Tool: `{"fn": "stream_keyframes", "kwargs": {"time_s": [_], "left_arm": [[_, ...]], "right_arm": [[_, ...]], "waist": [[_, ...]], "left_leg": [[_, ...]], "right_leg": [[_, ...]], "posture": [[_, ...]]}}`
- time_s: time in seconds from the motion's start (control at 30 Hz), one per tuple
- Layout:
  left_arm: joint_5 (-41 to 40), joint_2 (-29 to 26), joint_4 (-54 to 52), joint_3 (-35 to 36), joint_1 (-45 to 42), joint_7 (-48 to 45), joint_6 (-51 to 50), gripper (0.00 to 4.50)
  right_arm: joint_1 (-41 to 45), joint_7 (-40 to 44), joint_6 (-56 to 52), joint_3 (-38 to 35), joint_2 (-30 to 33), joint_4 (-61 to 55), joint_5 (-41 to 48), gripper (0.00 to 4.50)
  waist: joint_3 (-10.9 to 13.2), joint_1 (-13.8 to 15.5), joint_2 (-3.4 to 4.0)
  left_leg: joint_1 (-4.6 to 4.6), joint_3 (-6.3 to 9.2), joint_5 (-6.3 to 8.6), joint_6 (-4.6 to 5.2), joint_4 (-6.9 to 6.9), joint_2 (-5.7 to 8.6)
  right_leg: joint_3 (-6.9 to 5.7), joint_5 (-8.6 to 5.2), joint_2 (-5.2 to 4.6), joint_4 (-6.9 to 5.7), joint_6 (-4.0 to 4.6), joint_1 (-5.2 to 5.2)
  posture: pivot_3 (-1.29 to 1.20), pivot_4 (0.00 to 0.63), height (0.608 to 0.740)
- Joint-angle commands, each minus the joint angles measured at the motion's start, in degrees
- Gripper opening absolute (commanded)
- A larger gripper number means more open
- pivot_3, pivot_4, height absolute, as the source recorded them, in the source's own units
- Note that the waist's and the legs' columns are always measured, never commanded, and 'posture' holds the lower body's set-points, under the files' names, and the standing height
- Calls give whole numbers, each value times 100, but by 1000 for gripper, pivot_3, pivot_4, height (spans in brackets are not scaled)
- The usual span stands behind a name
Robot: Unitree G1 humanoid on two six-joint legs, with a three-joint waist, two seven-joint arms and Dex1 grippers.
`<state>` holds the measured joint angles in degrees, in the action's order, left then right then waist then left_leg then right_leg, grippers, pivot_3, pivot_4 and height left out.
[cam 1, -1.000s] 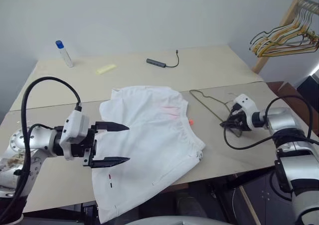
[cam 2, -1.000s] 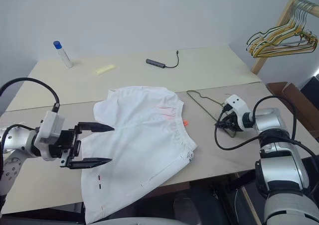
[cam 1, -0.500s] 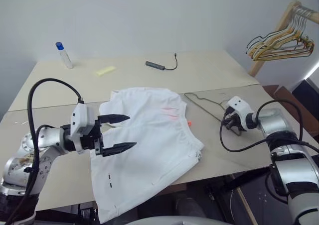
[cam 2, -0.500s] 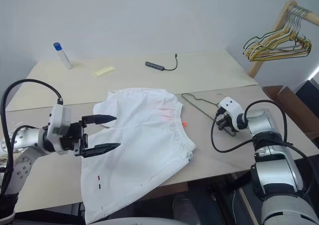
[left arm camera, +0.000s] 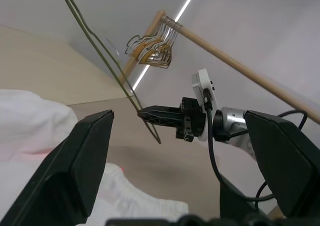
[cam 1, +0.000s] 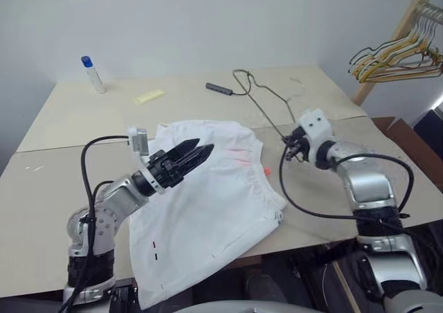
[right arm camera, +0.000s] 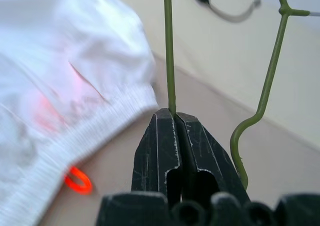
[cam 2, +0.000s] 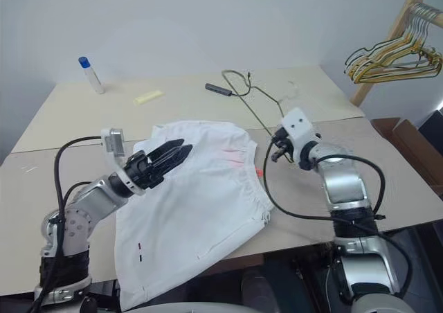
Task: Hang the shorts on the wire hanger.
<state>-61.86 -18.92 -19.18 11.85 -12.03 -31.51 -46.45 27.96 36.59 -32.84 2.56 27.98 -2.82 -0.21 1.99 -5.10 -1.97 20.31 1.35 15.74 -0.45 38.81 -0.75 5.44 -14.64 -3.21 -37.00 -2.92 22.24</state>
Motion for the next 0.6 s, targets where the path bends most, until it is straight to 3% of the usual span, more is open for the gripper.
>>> {"fn": "stream_keyframes", "kwargs": {"time_s": [0.03,0.4,0.6], "left_arm": [[-403,246,-281,33,-182,178,101,4500],[-565,526,-125,165,-456,718,305,4500],[-466,775,18,246,-595,1135,617,4500]], "right_arm": [[-322,-70,1234,136,-84,-807,11,65],[-801,44,2494,710,-351,-1357,69,65],[-901,156,2599,776,-358,-1455,135,65]], "waist": [[0,4,0],[1,-26,-1],[1,-15,-1]], "left_leg": [[2,-6,0,0,0,1],[-1,-8,1,-5,0,0],[-1,-9,1,-5,0,1]], "right_leg": [[0,0,0,3,0,0],[3,4,8,12,0,-3],[4,4,7,19,0,-6]], "posture": [[-47,0,740],[-34,0,740],[-36,0,740]]}}
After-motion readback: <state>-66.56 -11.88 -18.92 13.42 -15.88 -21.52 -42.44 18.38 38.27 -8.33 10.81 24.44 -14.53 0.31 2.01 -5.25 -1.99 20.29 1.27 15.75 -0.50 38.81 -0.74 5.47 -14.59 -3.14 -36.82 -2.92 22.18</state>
